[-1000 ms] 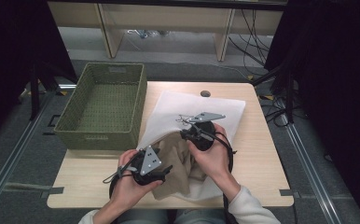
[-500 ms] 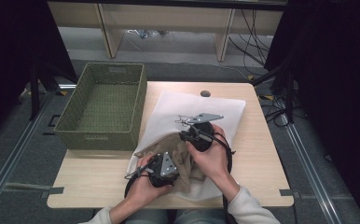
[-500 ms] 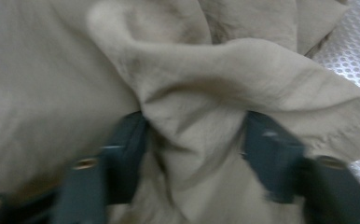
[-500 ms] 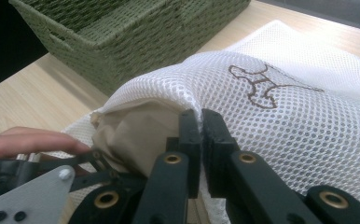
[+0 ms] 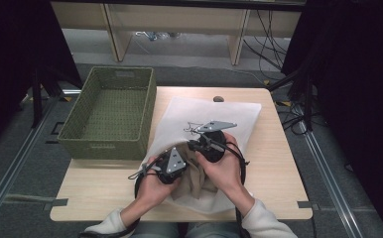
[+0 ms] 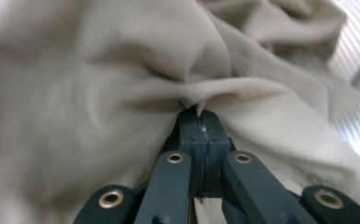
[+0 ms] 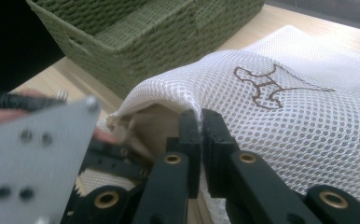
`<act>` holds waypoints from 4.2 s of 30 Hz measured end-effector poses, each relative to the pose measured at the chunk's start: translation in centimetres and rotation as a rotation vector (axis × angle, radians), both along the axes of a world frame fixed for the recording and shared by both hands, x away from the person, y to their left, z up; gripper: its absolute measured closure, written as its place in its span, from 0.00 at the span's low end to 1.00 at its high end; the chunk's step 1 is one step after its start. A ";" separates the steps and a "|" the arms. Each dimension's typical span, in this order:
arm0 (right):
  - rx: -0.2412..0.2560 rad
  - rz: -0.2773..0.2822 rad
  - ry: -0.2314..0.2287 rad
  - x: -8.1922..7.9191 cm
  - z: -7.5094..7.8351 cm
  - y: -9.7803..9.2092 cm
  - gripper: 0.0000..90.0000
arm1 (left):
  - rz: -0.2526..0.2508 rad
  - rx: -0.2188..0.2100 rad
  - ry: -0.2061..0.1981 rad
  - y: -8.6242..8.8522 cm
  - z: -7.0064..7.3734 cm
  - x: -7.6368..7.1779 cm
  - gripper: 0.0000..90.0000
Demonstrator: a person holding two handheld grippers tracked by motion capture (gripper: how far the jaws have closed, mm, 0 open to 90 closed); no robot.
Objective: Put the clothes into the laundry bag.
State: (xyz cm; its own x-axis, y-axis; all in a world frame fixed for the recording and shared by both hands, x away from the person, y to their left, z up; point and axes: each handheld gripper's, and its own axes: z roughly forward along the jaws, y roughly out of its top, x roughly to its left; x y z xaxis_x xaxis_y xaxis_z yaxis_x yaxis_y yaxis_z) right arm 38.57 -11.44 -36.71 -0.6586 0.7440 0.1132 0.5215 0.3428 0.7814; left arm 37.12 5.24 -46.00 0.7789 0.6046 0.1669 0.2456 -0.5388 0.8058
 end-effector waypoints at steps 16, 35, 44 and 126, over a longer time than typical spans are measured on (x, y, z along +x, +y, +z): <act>0.028 -0.037 0.027 0.6 -0.2 -0.7 0.98 | 0.010 -0.026 -0.033 -0.4 -1.4 1.8 0.67; 0.017 -0.030 0.015 0.7 -0.1 -0.8 0.98 | 0.131 -0.084 -0.106 6.2 0.6 -3.4 0.41; 0.010 -0.018 0.015 0.8 -0.3 -0.8 0.98 | 0.178 -0.018 -0.037 6.8 -1.7 -2.4 0.53; 0.062 -0.049 0.014 0.4 0.3 -1.0 0.98 | -0.003 -0.106 0.009 -3.3 -2.7 1.8 0.98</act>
